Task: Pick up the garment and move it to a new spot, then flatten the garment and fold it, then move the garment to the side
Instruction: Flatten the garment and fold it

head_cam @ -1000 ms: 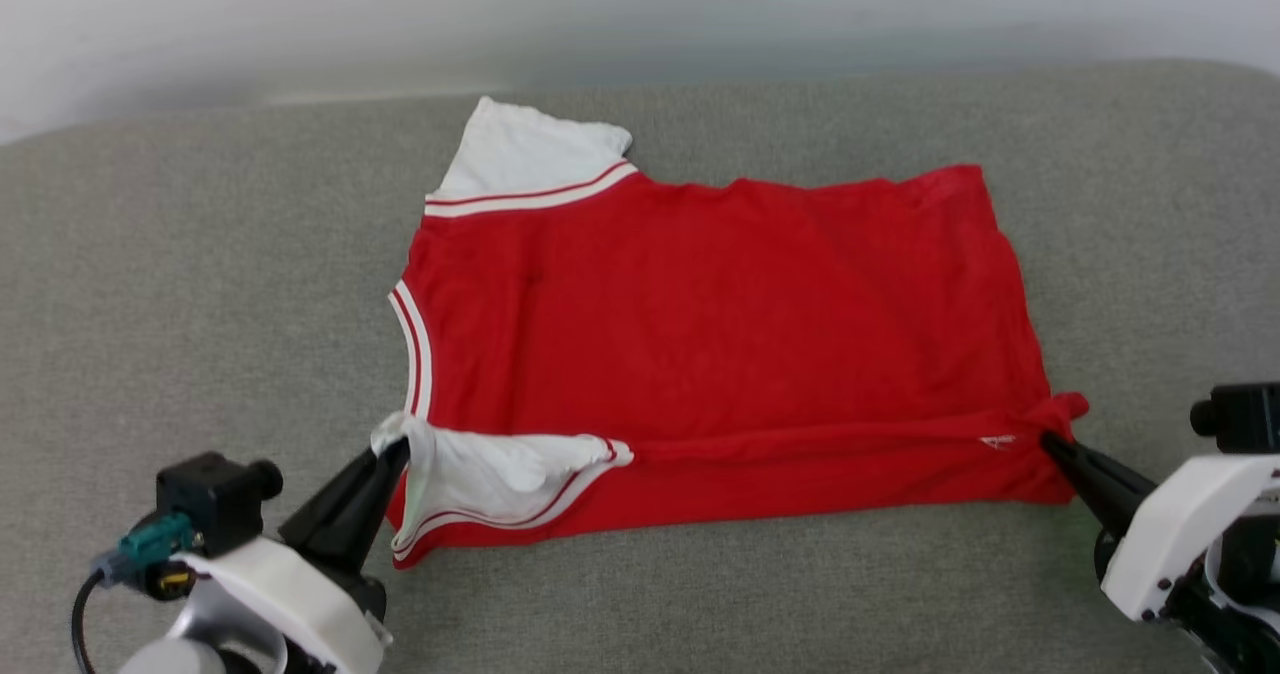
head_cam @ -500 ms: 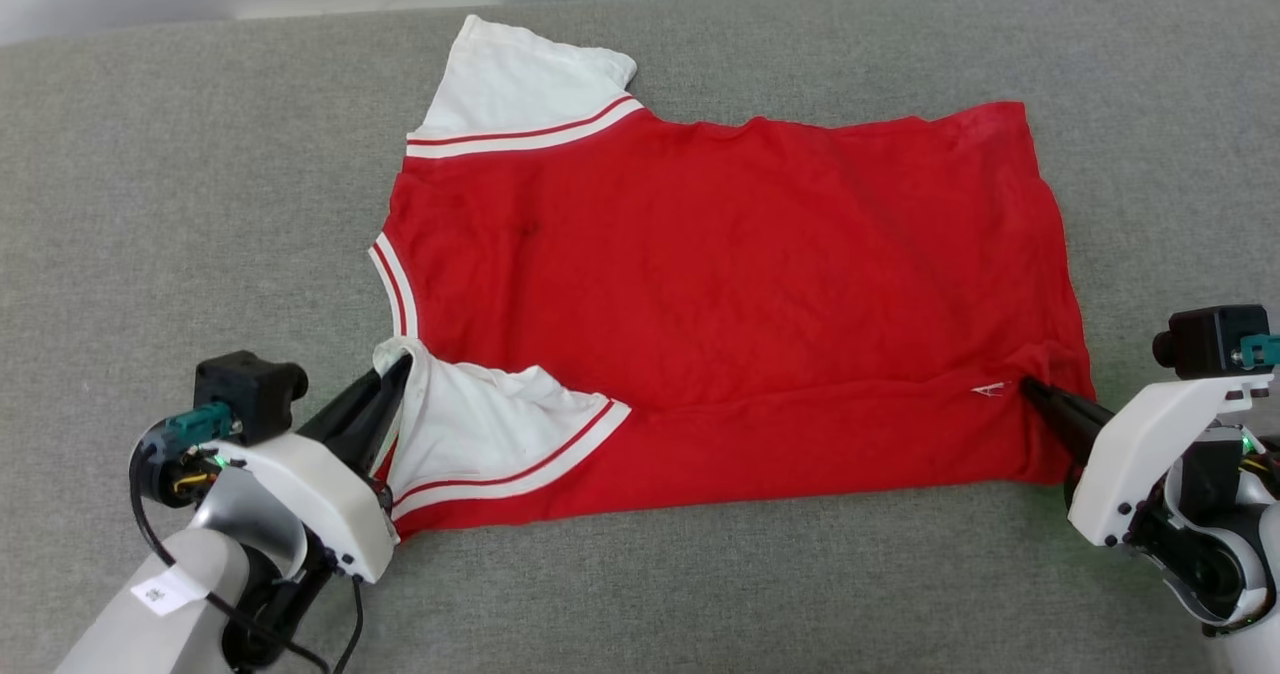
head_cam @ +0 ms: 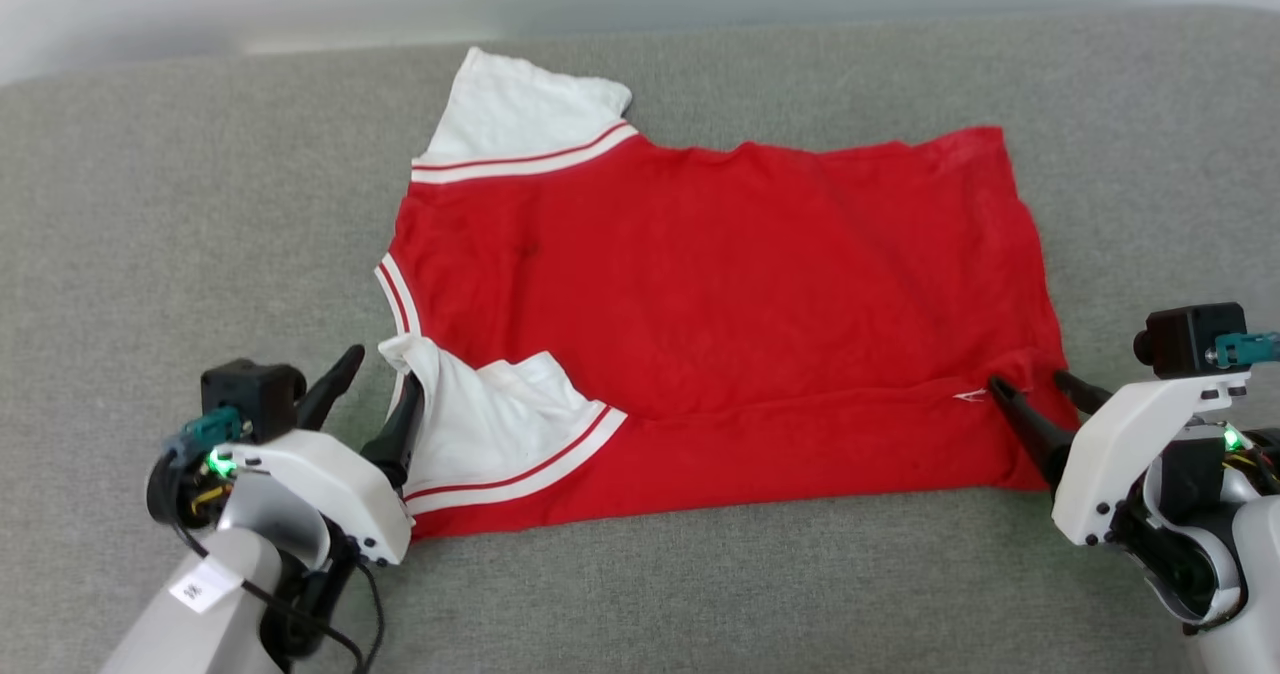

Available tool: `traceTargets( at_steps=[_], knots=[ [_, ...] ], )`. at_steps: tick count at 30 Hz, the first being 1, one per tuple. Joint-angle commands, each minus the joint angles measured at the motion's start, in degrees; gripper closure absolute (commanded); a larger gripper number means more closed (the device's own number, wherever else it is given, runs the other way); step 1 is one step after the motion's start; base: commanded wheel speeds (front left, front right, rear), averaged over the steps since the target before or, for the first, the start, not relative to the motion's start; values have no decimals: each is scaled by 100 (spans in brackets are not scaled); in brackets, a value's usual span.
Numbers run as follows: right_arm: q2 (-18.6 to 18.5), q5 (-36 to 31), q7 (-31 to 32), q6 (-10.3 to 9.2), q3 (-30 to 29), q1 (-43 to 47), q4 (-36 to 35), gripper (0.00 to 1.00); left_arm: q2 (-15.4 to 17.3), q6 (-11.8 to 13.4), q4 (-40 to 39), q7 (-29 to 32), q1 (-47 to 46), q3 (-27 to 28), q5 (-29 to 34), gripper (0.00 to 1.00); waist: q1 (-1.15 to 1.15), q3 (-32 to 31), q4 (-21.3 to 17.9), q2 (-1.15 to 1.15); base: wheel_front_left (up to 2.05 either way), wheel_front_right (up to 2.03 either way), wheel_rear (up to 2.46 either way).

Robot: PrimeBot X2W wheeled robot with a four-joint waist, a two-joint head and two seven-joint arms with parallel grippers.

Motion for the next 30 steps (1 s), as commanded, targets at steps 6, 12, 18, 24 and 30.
traceTargets(
  at_steps=[6, 12, 18, 24, 30],
  knots=[
    [25, -465, 43, -2, -78, 357, -443, 0, -135, 445, -287, -233, 488, 197, -138, 0, -1, -466, -5, 0, 0, 0, 0],
    [168, -951, 206, -2, -288, 767, -862, 0, -85, 808, -958, -22, 1154, 230, -277, 0, -1, -705, -3, 0, 0, 0, 0],
    [485, -1247, 523, -2, -601, 1198, -1342, 0, 119, 1287, -1766, 337, 1799, 158, -214, 0, -1, -724, -20, 0, 0, 0, 0],
    [820, -1350, 622, -2, -825, 1490, -1808, 0, 451, 1638, -2196, 1095, 2119, 18, -167, 0, -1, -603, -65, 0, 0, 0, 0],
    [915, -1462, 666, -2, -882, 1574, -2062, 0, 535, 1954, -2179, 1360, 2033, 50, -75, 0, -1, -373, -170, 0, 0, 0, 0]
  ],
)
